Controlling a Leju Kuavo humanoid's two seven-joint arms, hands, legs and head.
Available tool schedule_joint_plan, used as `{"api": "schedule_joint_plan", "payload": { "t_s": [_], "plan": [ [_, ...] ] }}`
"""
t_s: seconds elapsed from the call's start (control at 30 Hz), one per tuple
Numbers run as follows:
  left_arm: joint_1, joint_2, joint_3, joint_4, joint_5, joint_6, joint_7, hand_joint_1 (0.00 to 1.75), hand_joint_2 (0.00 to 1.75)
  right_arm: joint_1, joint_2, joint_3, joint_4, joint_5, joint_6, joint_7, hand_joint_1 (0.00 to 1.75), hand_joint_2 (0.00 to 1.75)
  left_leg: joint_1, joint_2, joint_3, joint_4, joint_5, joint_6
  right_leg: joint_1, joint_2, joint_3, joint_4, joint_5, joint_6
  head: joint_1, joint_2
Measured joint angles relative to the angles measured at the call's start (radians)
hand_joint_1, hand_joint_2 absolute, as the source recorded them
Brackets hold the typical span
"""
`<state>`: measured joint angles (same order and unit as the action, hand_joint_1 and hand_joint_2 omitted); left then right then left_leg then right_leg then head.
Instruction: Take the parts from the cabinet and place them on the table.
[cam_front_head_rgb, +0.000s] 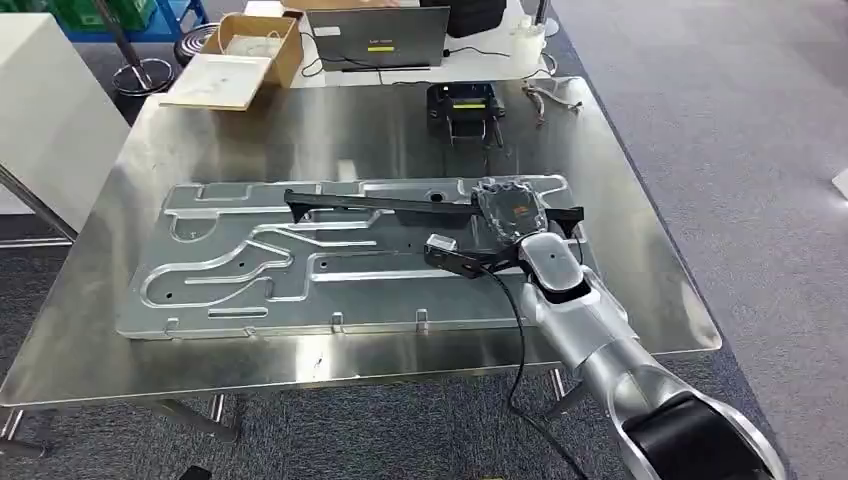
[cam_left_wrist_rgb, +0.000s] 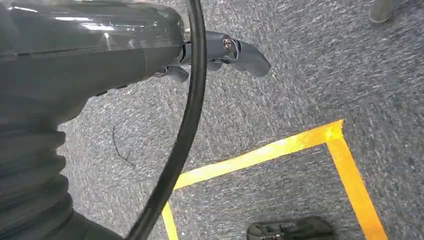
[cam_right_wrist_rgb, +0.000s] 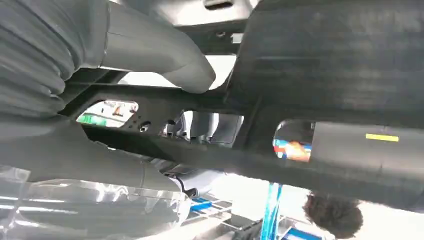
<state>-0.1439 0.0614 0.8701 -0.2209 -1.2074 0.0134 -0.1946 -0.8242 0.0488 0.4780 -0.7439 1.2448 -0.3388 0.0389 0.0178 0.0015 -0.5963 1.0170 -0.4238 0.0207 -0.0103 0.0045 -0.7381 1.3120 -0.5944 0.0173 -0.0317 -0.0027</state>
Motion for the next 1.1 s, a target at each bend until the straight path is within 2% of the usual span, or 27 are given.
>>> {"api": "schedule_joint_plan", "payload": {
  "t_s": [0.03,0.07,0.13,0.17,0.2,0.3,0.33,0.37,0.4,0.43,0.47,0.5,0.53,0.57,0.6,0.63,0.67,0.7,0.8,0.83,0.87,0.9,0.97,1.0,1.03,1.07,1.1],
  "plan": [
    [0.001,0.0,0.0,0.0,0.0,0.0,0.0,0.0,1.75,0.005,0.0,0.0,-0.002,-0.001,0.0,0.0,1.75,1.75,0.0,-0.001,-0.003,0.003,0.0,0.0,-0.002,0.0,-0.001,0.007,0.01,0.001,0.0,0.0],
    [0.002,0.0,0.001,0.0,0.0,-0.002,0.0,0.0,1.75,0.005,0.0,0.0,-0.004,-0.003,0.001,-0.001,1.75,1.75,0.0,-0.002,-0.005,0.005,0.0,-0.001,-0.004,-0.001,0.018,-0.027,0.039,0.0,0.0,0.0],
    [0.002,0.0,0.001,0.0,-0.001,-0.002,0.0,0.0,1.75,0.004,0.0,0.0,-0.011,-0.005,0.01,0.0,1.75,1.75,0.0,-0.005,-0.004,0.007,-0.005,-0.005,-0.004,-0.002,0.101,-0.183,0.123,-0.008,0.0,0.0],
    [0.001,0.0,0.001,0.0,-0.003,-0.002,0.0,0.0,1.75,0.003,0.0,-0.001,-0.014,-0.006,0.015,0.0,1.75,1.75,0.0,-0.005,-0.005,0.008,-0.006,-0.009,-0.003,-0.002,0.133,-0.248,0.142,-0.012,0.0,0.0],
    [0.001,0.0,0.001,0.0,-0.003,-0.002,0.0,0.0,1.75,0.001,0.0,-0.001,-0.015,-0.006,0.016,0.0,1.75,1.75,-0.008,-0.005,-0.01,0.012,-0.006,-0.016,0.004,-0.001,0.144,-0.275,0.129,-0.016,0.0,0.0],
    [0.002,0.0,0.001,0.0,-0.004,-0.002,0.0,0.0,1.75,0.003,0.003,-0.001,-0.02,-0.006,0.017,0.0,1.75,1.75,-0.005,-0.005,-0.013,0.005,0.004,-0.035,0.008,-0.001,0.136,-0.278,0.136,-0.027,0.0,0.0],
    [0.003,0.001,0.001,0.0,-0.004,-0.002,-0.001,0.0,1.75,0.002,0.003,-0.001,-0.021,-0.007,0.017,0.0,1.75,1.75,-0.004,-0.007,-0.014,0.006,0.002,-0.041,0.002,-0.002,0.138,-0.286,0.142,-0.035,0.0,0.0],
    [0.004,0.002,0.001,0.0,-0.003,-0.002,-0.001,0.0,1.75,0.002,0.003,-0.001,-0.023,-0.007,0.017,0.0,1.75,1.75,-0.001,-0.005,-0.02,0.021,-0.012,-0.045,-0.001,-0.005,0.141,-0.292,0.146,-0.042,0.0,0.0],
    [0.005,0.003,0.001,0.0,-0.003,-0.002,-0.001,0.0,1.75,0.002,0.004,-0.001,-0.024,-0.007,0.017,0.002,1.75,1.75,-0.001,-0.005,-0.033,0.053,-0.039,-0.047,-0.001,-0.006,0.141,-0.292,0.147,-0.047,0.0,0.0],
    [0.005,0.003,0.001,0.0,-0.003,-0.002,0.0,0.0,1.75,0.003,0.004,-0.001,-0.024,-0.007,0.017,0.003,1.75,1.75,-0.001,-0.005,-0.071,0.143,-0.09,-0.051,-0.001,-0.006,0.139,-0.292,0.148,-0.05,0.0,0.0],
    [0.006,0.005,0.001,0.0,-0.003,-0.001,-0.001,0.0,1.75,0.004,0.005,-0.001,-0.023,-0.007,0.017,0.003,1.75,1.75,-0.001,-0.005,-0.106,0.223,-0.124,-0.054,0.0,-0.006,0.138,-0.292,0.148,-0.05,0.0,0.0],
    [0.007,0.005,0.001,0.0,-0.003,-0.001,0.0,0.0,1.75,0.006,0.006,-0.001,-0.023,-0.007,0.018,0.003,1.75,1.75,-0.001,-0.005,-0.137,0.294,-0.146,-0.057,0.001,-0.006,0.138,-0.291,0.148,-0.05,0.0,0.0],
    [0.01,0.005,0.001,0.0,-0.003,-0.001,-0.001,0.0,1.75,0.009,0.006,-0.001,-0.023,-0.007,0.018,0.003,1.75,1.75,0.0,-0.005,-0.149,0.321,-0.145,-0.057,0.001,-0.006,0.138,-0.289,0.148,-0.05,0.0,0.0],
    [0.012,0.005,0.001,0.0,-0.003,-0.001,0.0,0.0,1.75,0.01,0.006,-0.001,-0.023,-0.007,0.018,0.003,1.75,1.75,0.001,-0.005,-0.136,0.294,-0.119,-0.057,0.001,-0.005,0.138,-0.288,0.148,-0.05,0.0,0.0],
    [0.013,0.006,0.001,0.0,-0.003,-0.001,0.0,0.0,1.75,0.01,0.006,-0.001,-0.023,-0.007,0.018,0.003,1.75,1.75,0.002,-0.005,-0.105,0.23,-0.08,-0.056,0.001,-0.004,0.138,-0.287,0.148,-0.049,0.0,0.0],
    [0.013,0.007,0.001,0.0,-0.002,-0.001,0.0,0.0,1.75,0.009,0.006,-0.001,-0.024,-0.007,0.019,0.003,1.75,1.75,0.002,-0.004,-0.059,0.137,-0.033,-0.055,0.001,-0.004,0.139,-0.285,0.146,-0.048,0.0,0.0],
    [0.012,0.008,0.001,0.0,0.0,-0.002,-0.001,0.0,1.75,0.008,0.006,-0.001,-0.024,-0.007,0.023,0.003,1.75,1.75,0.003,-0.004,-0.018,0.053,0.001,-0.051,0.001,-0.004,0.139,-0.283,0.145,-0.045,0.0,0.0],
    [0.011,0.008,0.001,0.0,0.002,-0.005,-0.001,0.0,1.75,0.008,0.006,-0.001,-0.025,-0.008,0.028,0.003,1.75,1.75,-0.003,-0.005,-0.001,0.021,-0.016,-0.048,0.009,-0.002,0.136,-0.279,0.143,-0.04,0.0,0.0],
    [0.017,0.008,0.003,0.0,0.005,-0.01,0.0,0.0,1.75,0.008,0.006,-0.001,-0.029,-0.01,0.037,0.006,1.75,1.75,-0.007,-0.007,-0.006,0.014,-0.012,-0.033,0.006,-0.001,0.129,-0.284,0.151,-0.025,0.0,0.0],
    [0.017,0.008,0.004,0.0,0.005,-0.01,0.0,0.0,1.75,0.007,0.006,-0.001,-0.029,-0.01,0.039,0.006,1.75,1.75,-0.003,-0.006,-0.005,0.008,-0.008,-0.025,0.008,-0.001,0.13,-0.284,0.151,-0.018,0.0,0.0],
    [0.017,0.008,0.004,0.0,0.004,-0.009,0.0,0.0,1.75,0.008,0.006,-0.001,-0.032,-0.01,0.04,0.008,1.75,1.75,0.003,-0.004,-0.002,0.001,-0.002,-0.017,0.004,-0.002,0.127,-0.276,0.141,-0.014,0.0,0.0],
    [0.015,0.009,0.004,0.0,0.005,-0.009,0.0,0.0,1.75,0.006,0.006,-0.001,-0.032,-0.011,0.042,0.01,1.75,1.75,0.002,-0.004,-0.003,0.0,0.0,-0.012,0.004,-0.002,0.112,-0.241,0.114,-0.009,0.0,0.0],
    [0.016,0.009,0.006,0.0,0.006,-0.009,0.0,0.0,1.75,0.009,0.006,-0.001,-0.032,-0.013,0.047,0.011,1.75,1.75,0.001,-0.004,-0.008,0.0,0.002,-0.005,0.003,-0.002,0.041,-0.089,0.034,-0.005,0.0,0.0],
    [0.017,0.009,0.007,0.0,0.007,-0.009,0.001,0.0,1.75,0.013,0.006,-0.001,-0.032,-0.014,0.048,0.012,1.75,1.75,0.0,-0.003,-0.009,0.0,0.002,-0.004,0.003,-0.002,0.008,-0.021,0.01,-0.003,0.0,0.0],
    [0.017,0.009,0.008,0.0,0.008,-0.009,0.001,0.0,1.75,0.015,0.006,-0.001,-0.032,-0.015,0.048,0.012,1.75,1.75,0.0,-0.003,-0.01,0.0,0.002,-0.004,0.003,-0.002,-0.01,0.015,0.004,-0.002,0.0,0.0],
    [0.018,0.009,0.008,0.0,0.008,-0.009,0.001,0.0,1.75,0.016,0.006,-0.001,-0.032,-0.015,0.049,0.012,1.75,1.75,0.0,-0.004,-0.01,0.001,0.002,-0.004,0.001,-0.002,-0.009,0.014,0.02,-0.001,0.0,0.0],
    [0.018,0.008,0.008,0.0,0.008,-0.009,0.001,0.0,1.75,0.016,0.006,-0.001,-0.032,-0.015,0.049,0.012,1.75,1.75,0.0,-0.004,-0.01,0.002,0.002,-0.004,-0.001,-0.002,0.009,-0.026,0.051,-0.002,0.0,0.0]
  ]
}}
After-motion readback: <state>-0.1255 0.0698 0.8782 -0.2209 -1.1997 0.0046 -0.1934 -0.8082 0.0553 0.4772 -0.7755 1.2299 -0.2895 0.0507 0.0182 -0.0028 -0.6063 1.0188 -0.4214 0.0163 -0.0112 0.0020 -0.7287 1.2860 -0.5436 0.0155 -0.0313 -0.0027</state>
